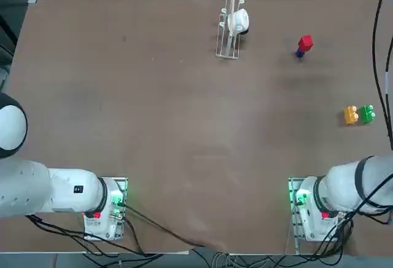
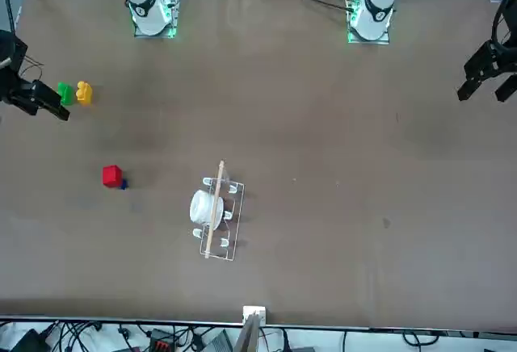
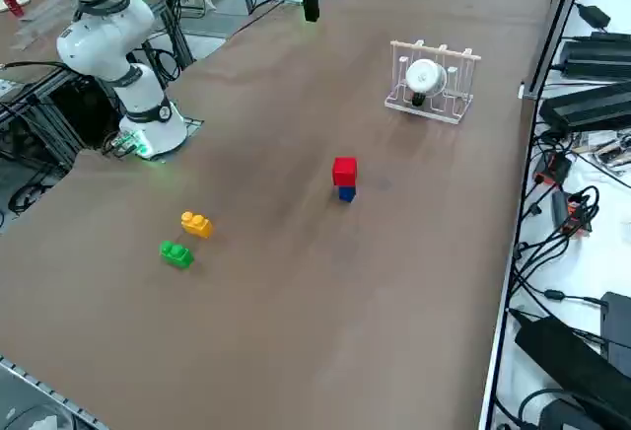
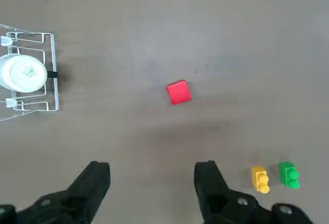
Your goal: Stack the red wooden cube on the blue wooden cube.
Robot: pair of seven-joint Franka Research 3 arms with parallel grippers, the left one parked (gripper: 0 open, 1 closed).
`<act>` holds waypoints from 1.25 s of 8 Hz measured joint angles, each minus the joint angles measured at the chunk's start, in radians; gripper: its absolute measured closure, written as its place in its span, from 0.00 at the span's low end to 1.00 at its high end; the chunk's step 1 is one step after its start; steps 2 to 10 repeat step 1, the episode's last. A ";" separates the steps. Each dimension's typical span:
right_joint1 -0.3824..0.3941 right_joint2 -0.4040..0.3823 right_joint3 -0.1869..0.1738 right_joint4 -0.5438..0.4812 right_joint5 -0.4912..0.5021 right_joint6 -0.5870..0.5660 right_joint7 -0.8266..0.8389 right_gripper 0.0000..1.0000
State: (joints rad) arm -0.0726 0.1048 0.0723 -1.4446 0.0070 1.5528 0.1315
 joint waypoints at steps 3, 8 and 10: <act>0.000 -0.002 0.000 0.000 0.000 -0.001 0.000 0.00; 0.000 -0.002 0.000 0.000 0.000 -0.001 0.000 0.00; 0.000 -0.002 0.000 0.000 0.000 -0.001 0.000 0.00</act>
